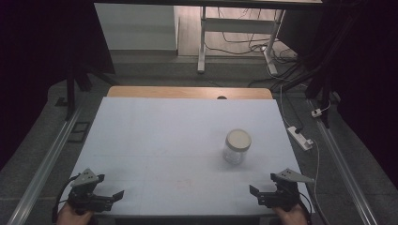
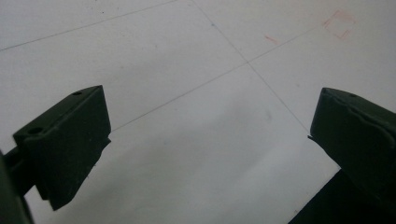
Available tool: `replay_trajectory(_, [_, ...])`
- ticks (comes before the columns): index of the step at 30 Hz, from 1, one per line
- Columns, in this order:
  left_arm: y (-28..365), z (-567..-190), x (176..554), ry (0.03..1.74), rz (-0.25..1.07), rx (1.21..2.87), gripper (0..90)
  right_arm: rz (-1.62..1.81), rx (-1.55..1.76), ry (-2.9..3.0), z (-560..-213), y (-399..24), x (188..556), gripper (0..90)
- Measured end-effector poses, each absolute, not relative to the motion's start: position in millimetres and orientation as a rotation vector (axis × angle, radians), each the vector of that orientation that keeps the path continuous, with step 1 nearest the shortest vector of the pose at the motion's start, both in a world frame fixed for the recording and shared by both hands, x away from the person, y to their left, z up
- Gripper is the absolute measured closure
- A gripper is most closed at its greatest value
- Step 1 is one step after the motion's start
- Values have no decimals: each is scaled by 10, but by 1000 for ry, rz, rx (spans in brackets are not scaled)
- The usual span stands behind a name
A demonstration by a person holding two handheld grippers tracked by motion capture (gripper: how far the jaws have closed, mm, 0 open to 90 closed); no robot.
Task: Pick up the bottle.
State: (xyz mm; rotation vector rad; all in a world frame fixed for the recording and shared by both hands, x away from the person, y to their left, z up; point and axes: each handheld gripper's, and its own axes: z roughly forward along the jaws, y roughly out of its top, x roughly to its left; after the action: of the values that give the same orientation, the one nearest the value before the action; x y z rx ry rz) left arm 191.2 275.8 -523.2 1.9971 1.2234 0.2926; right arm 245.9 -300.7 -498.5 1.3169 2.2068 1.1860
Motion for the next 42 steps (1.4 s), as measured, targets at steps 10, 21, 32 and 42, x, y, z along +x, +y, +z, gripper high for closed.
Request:
replay_trajectory(10, [2717, -5235, 1914, 1235, 302, 2039, 2, 1167, 1275, 2252, -4989, -2969, 2459, 0])
replay_trajectory(21, [2692, -5238, 1915, 1227, 307, 2063, 3, 1154, 1239, 2283, -4992, -2945, 2461, 0])
replay_trajectory(32, [2683, -5240, 1922, 1217, 299, 2072, 1, 1142, 1229, 2282, -4984, -2934, 2462, 0])
replay_trajectory(42, [2689, -5244, 1928, 1211, 283, 2075, 0, 1176, 1164, 2271, -4929, -2902, 2480, 0])
